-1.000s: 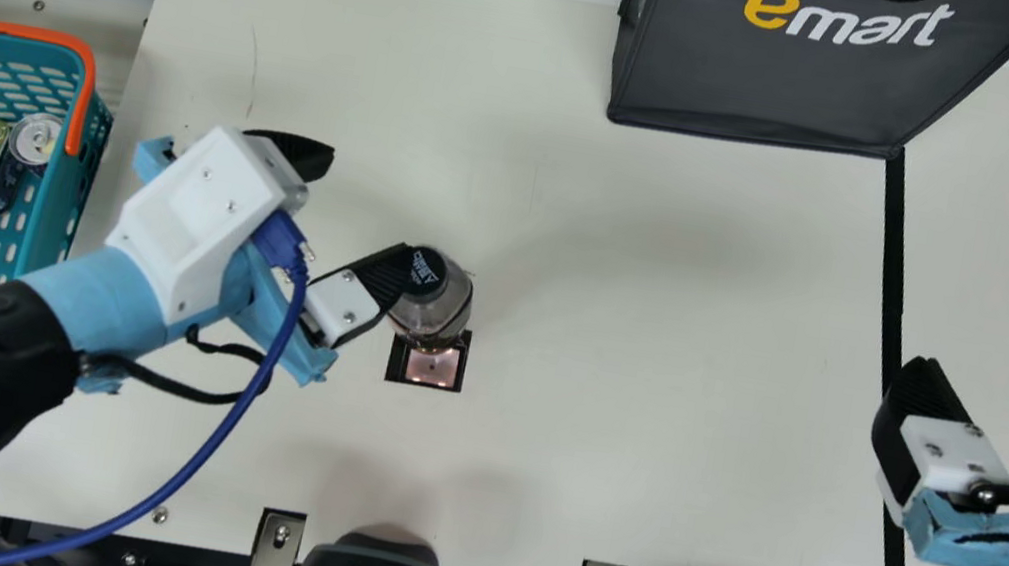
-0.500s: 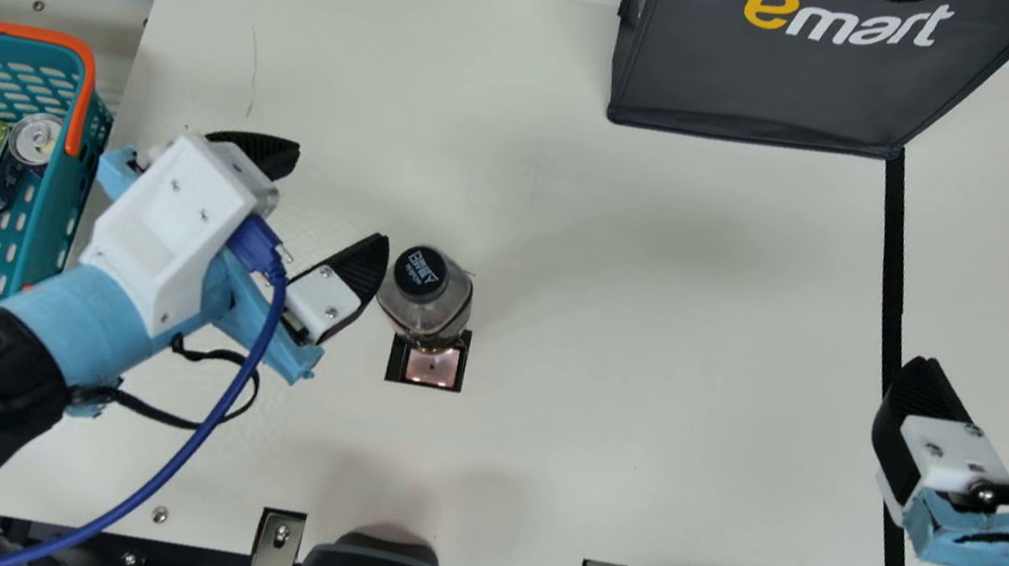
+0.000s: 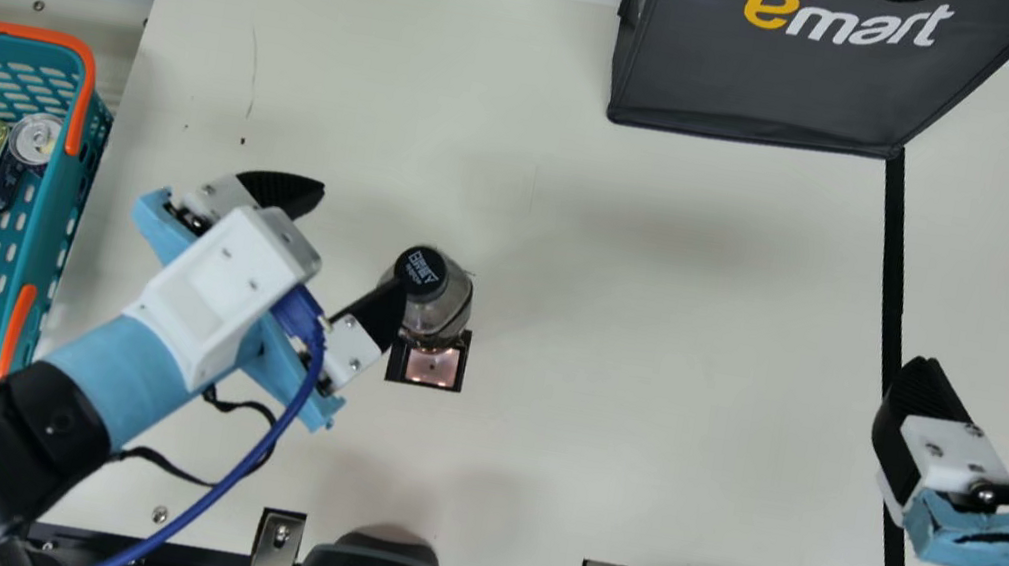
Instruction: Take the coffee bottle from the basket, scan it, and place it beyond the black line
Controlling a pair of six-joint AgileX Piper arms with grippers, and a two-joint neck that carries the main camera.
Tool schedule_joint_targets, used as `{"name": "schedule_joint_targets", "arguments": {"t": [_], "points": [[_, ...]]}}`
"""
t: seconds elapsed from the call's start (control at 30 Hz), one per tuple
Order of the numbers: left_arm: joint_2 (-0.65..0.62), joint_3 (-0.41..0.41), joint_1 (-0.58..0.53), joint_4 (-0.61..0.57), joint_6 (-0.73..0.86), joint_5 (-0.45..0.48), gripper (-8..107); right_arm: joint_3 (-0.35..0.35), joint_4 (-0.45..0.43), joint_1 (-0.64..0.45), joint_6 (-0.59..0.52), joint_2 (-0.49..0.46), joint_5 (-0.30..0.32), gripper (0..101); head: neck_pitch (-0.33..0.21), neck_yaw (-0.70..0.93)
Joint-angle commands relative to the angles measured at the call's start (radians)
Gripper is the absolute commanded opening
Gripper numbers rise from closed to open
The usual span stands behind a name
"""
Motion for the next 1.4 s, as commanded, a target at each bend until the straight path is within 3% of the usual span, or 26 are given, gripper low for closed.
{"name": "schedule_joint_targets", "arguments": {"t": [0.0,0.33,0.57,0.83,1.37], "points": [[0.008,-0.006,-0.082,0.152,-0.184,0.03,90,0.0,0.0,0.0,0.0,0.0,0.0,91,-0.026,0.002],[0.115,-0.047,-0.41,0.488,-0.664,0.243,90,0.0,0.0,0.0,0.0,0.0,0.0,91,-0.026,0.002],[0.172,-0.032,-0.552,0.593,-0.863,0.371,90,0.0,0.0,0.0,0.0,0.0,0.0,91,-0.026,0.002],[0.138,0.021,-0.544,0.619,-0.934,0.412,90,0.0,0.0,0.0,0.0,0.0,0.0,91,-0.026,0.002],[0.114,0.018,-0.46,0.602,-0.933,0.35,90,0.0,0.0,0.0,0.0,0.0,0.0,91,-0.026,0.002]]}}
